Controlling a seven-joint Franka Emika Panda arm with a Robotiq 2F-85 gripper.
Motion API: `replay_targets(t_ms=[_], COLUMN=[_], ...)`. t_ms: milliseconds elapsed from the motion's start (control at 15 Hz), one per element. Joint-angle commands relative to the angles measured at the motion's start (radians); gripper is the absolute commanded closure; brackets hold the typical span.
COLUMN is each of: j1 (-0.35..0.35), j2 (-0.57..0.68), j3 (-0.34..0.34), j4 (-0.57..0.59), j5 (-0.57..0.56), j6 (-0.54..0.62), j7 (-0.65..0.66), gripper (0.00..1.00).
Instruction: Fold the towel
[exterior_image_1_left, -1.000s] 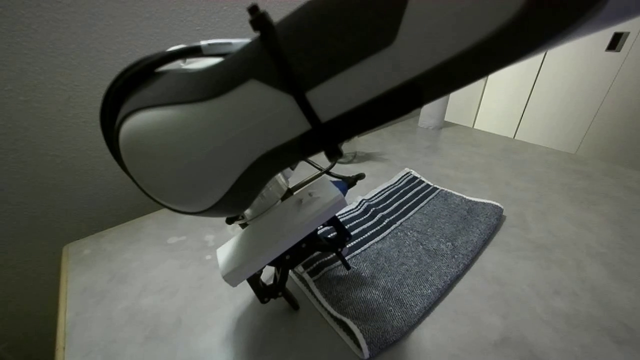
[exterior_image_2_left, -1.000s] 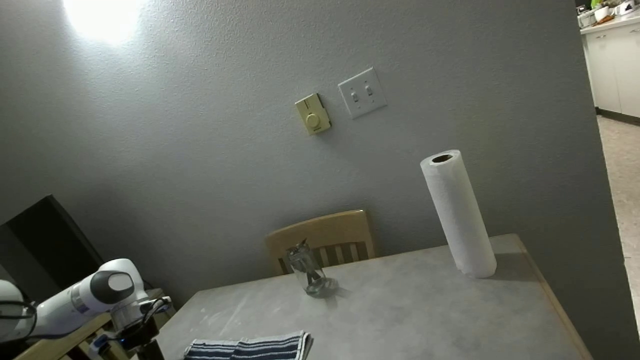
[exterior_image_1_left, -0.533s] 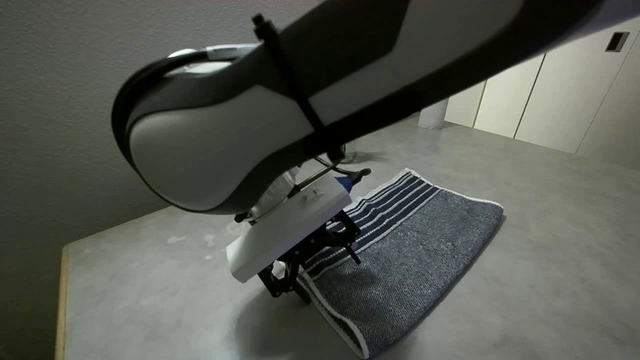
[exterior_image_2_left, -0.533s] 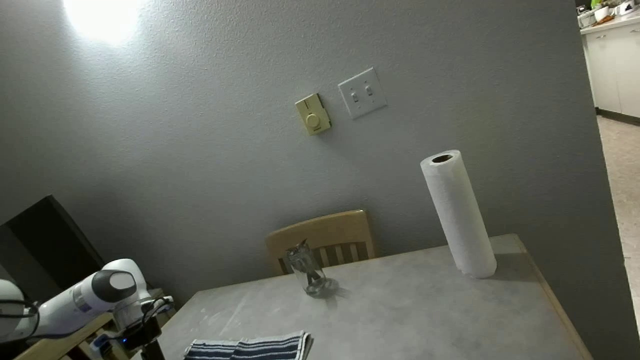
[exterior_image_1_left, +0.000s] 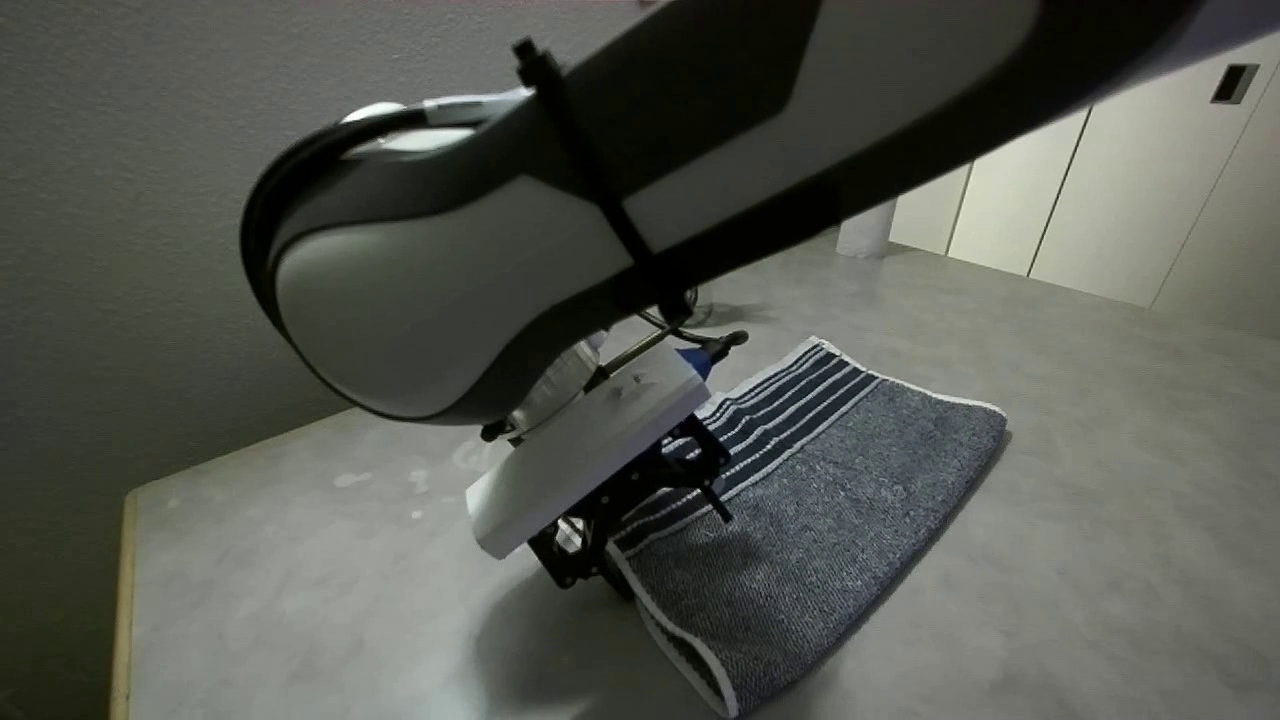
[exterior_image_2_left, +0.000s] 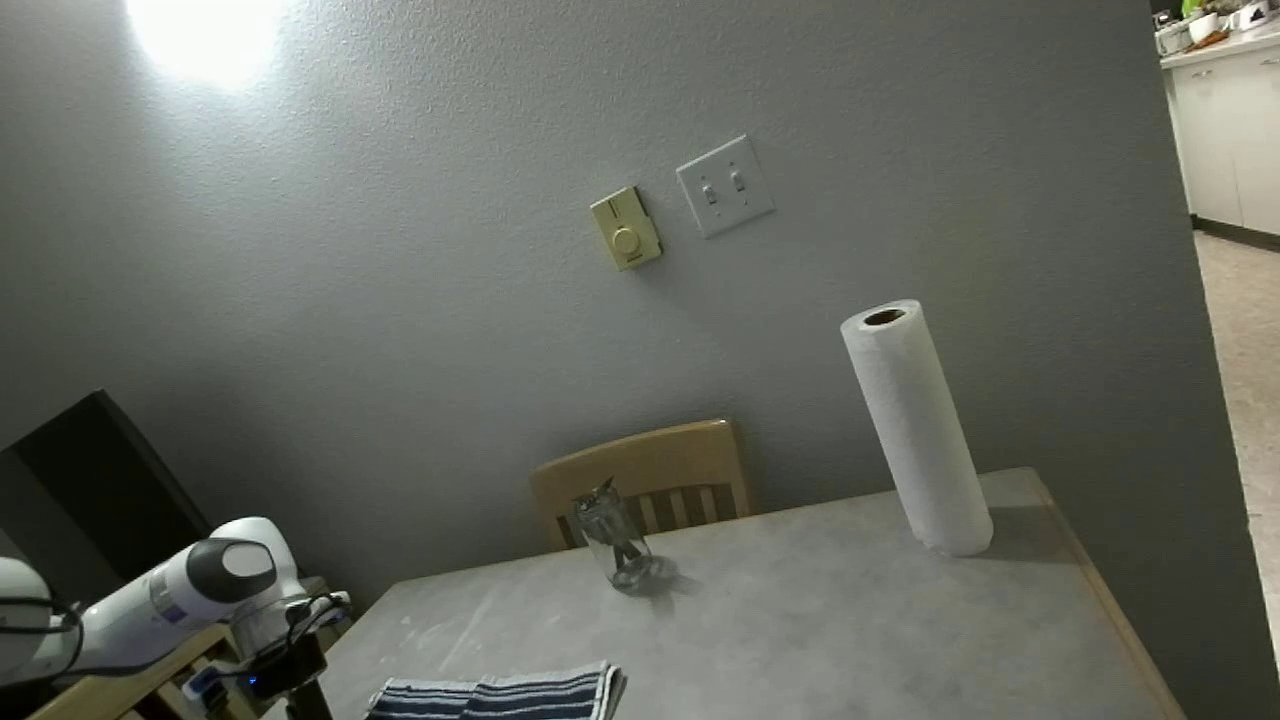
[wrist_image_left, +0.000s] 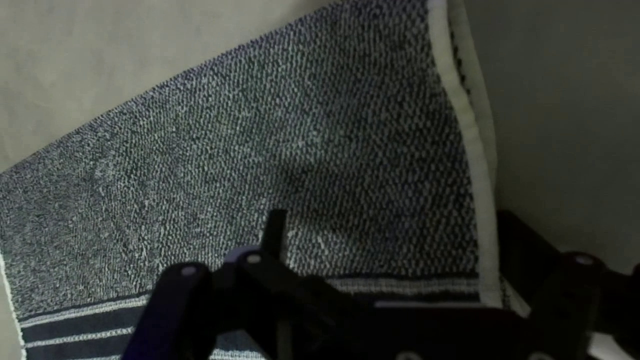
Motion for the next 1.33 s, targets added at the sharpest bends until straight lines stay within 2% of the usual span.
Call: replay_targets(t_ms=[0,133,733,933,1267], j1=[-0.003,-0.005,-0.015,-0.040,-0.095], j2=[0.002,0.002,-0.019,-0.058,-0.170], j3=[-0.003,0.004,0.048,0.081,0.136], j4=[-0.029,-0.026,-0.064,-0.128,-0.326], j5=[-0.010,-0.005,0.012,0.033,0.038], j6=[0.034,0.058,0.209,0.331,0.627], j7=[-0.021,-0.033,-0.080,-0.156,-0.347], gripper=[0.25,0.32,0.98,1.00,0.99])
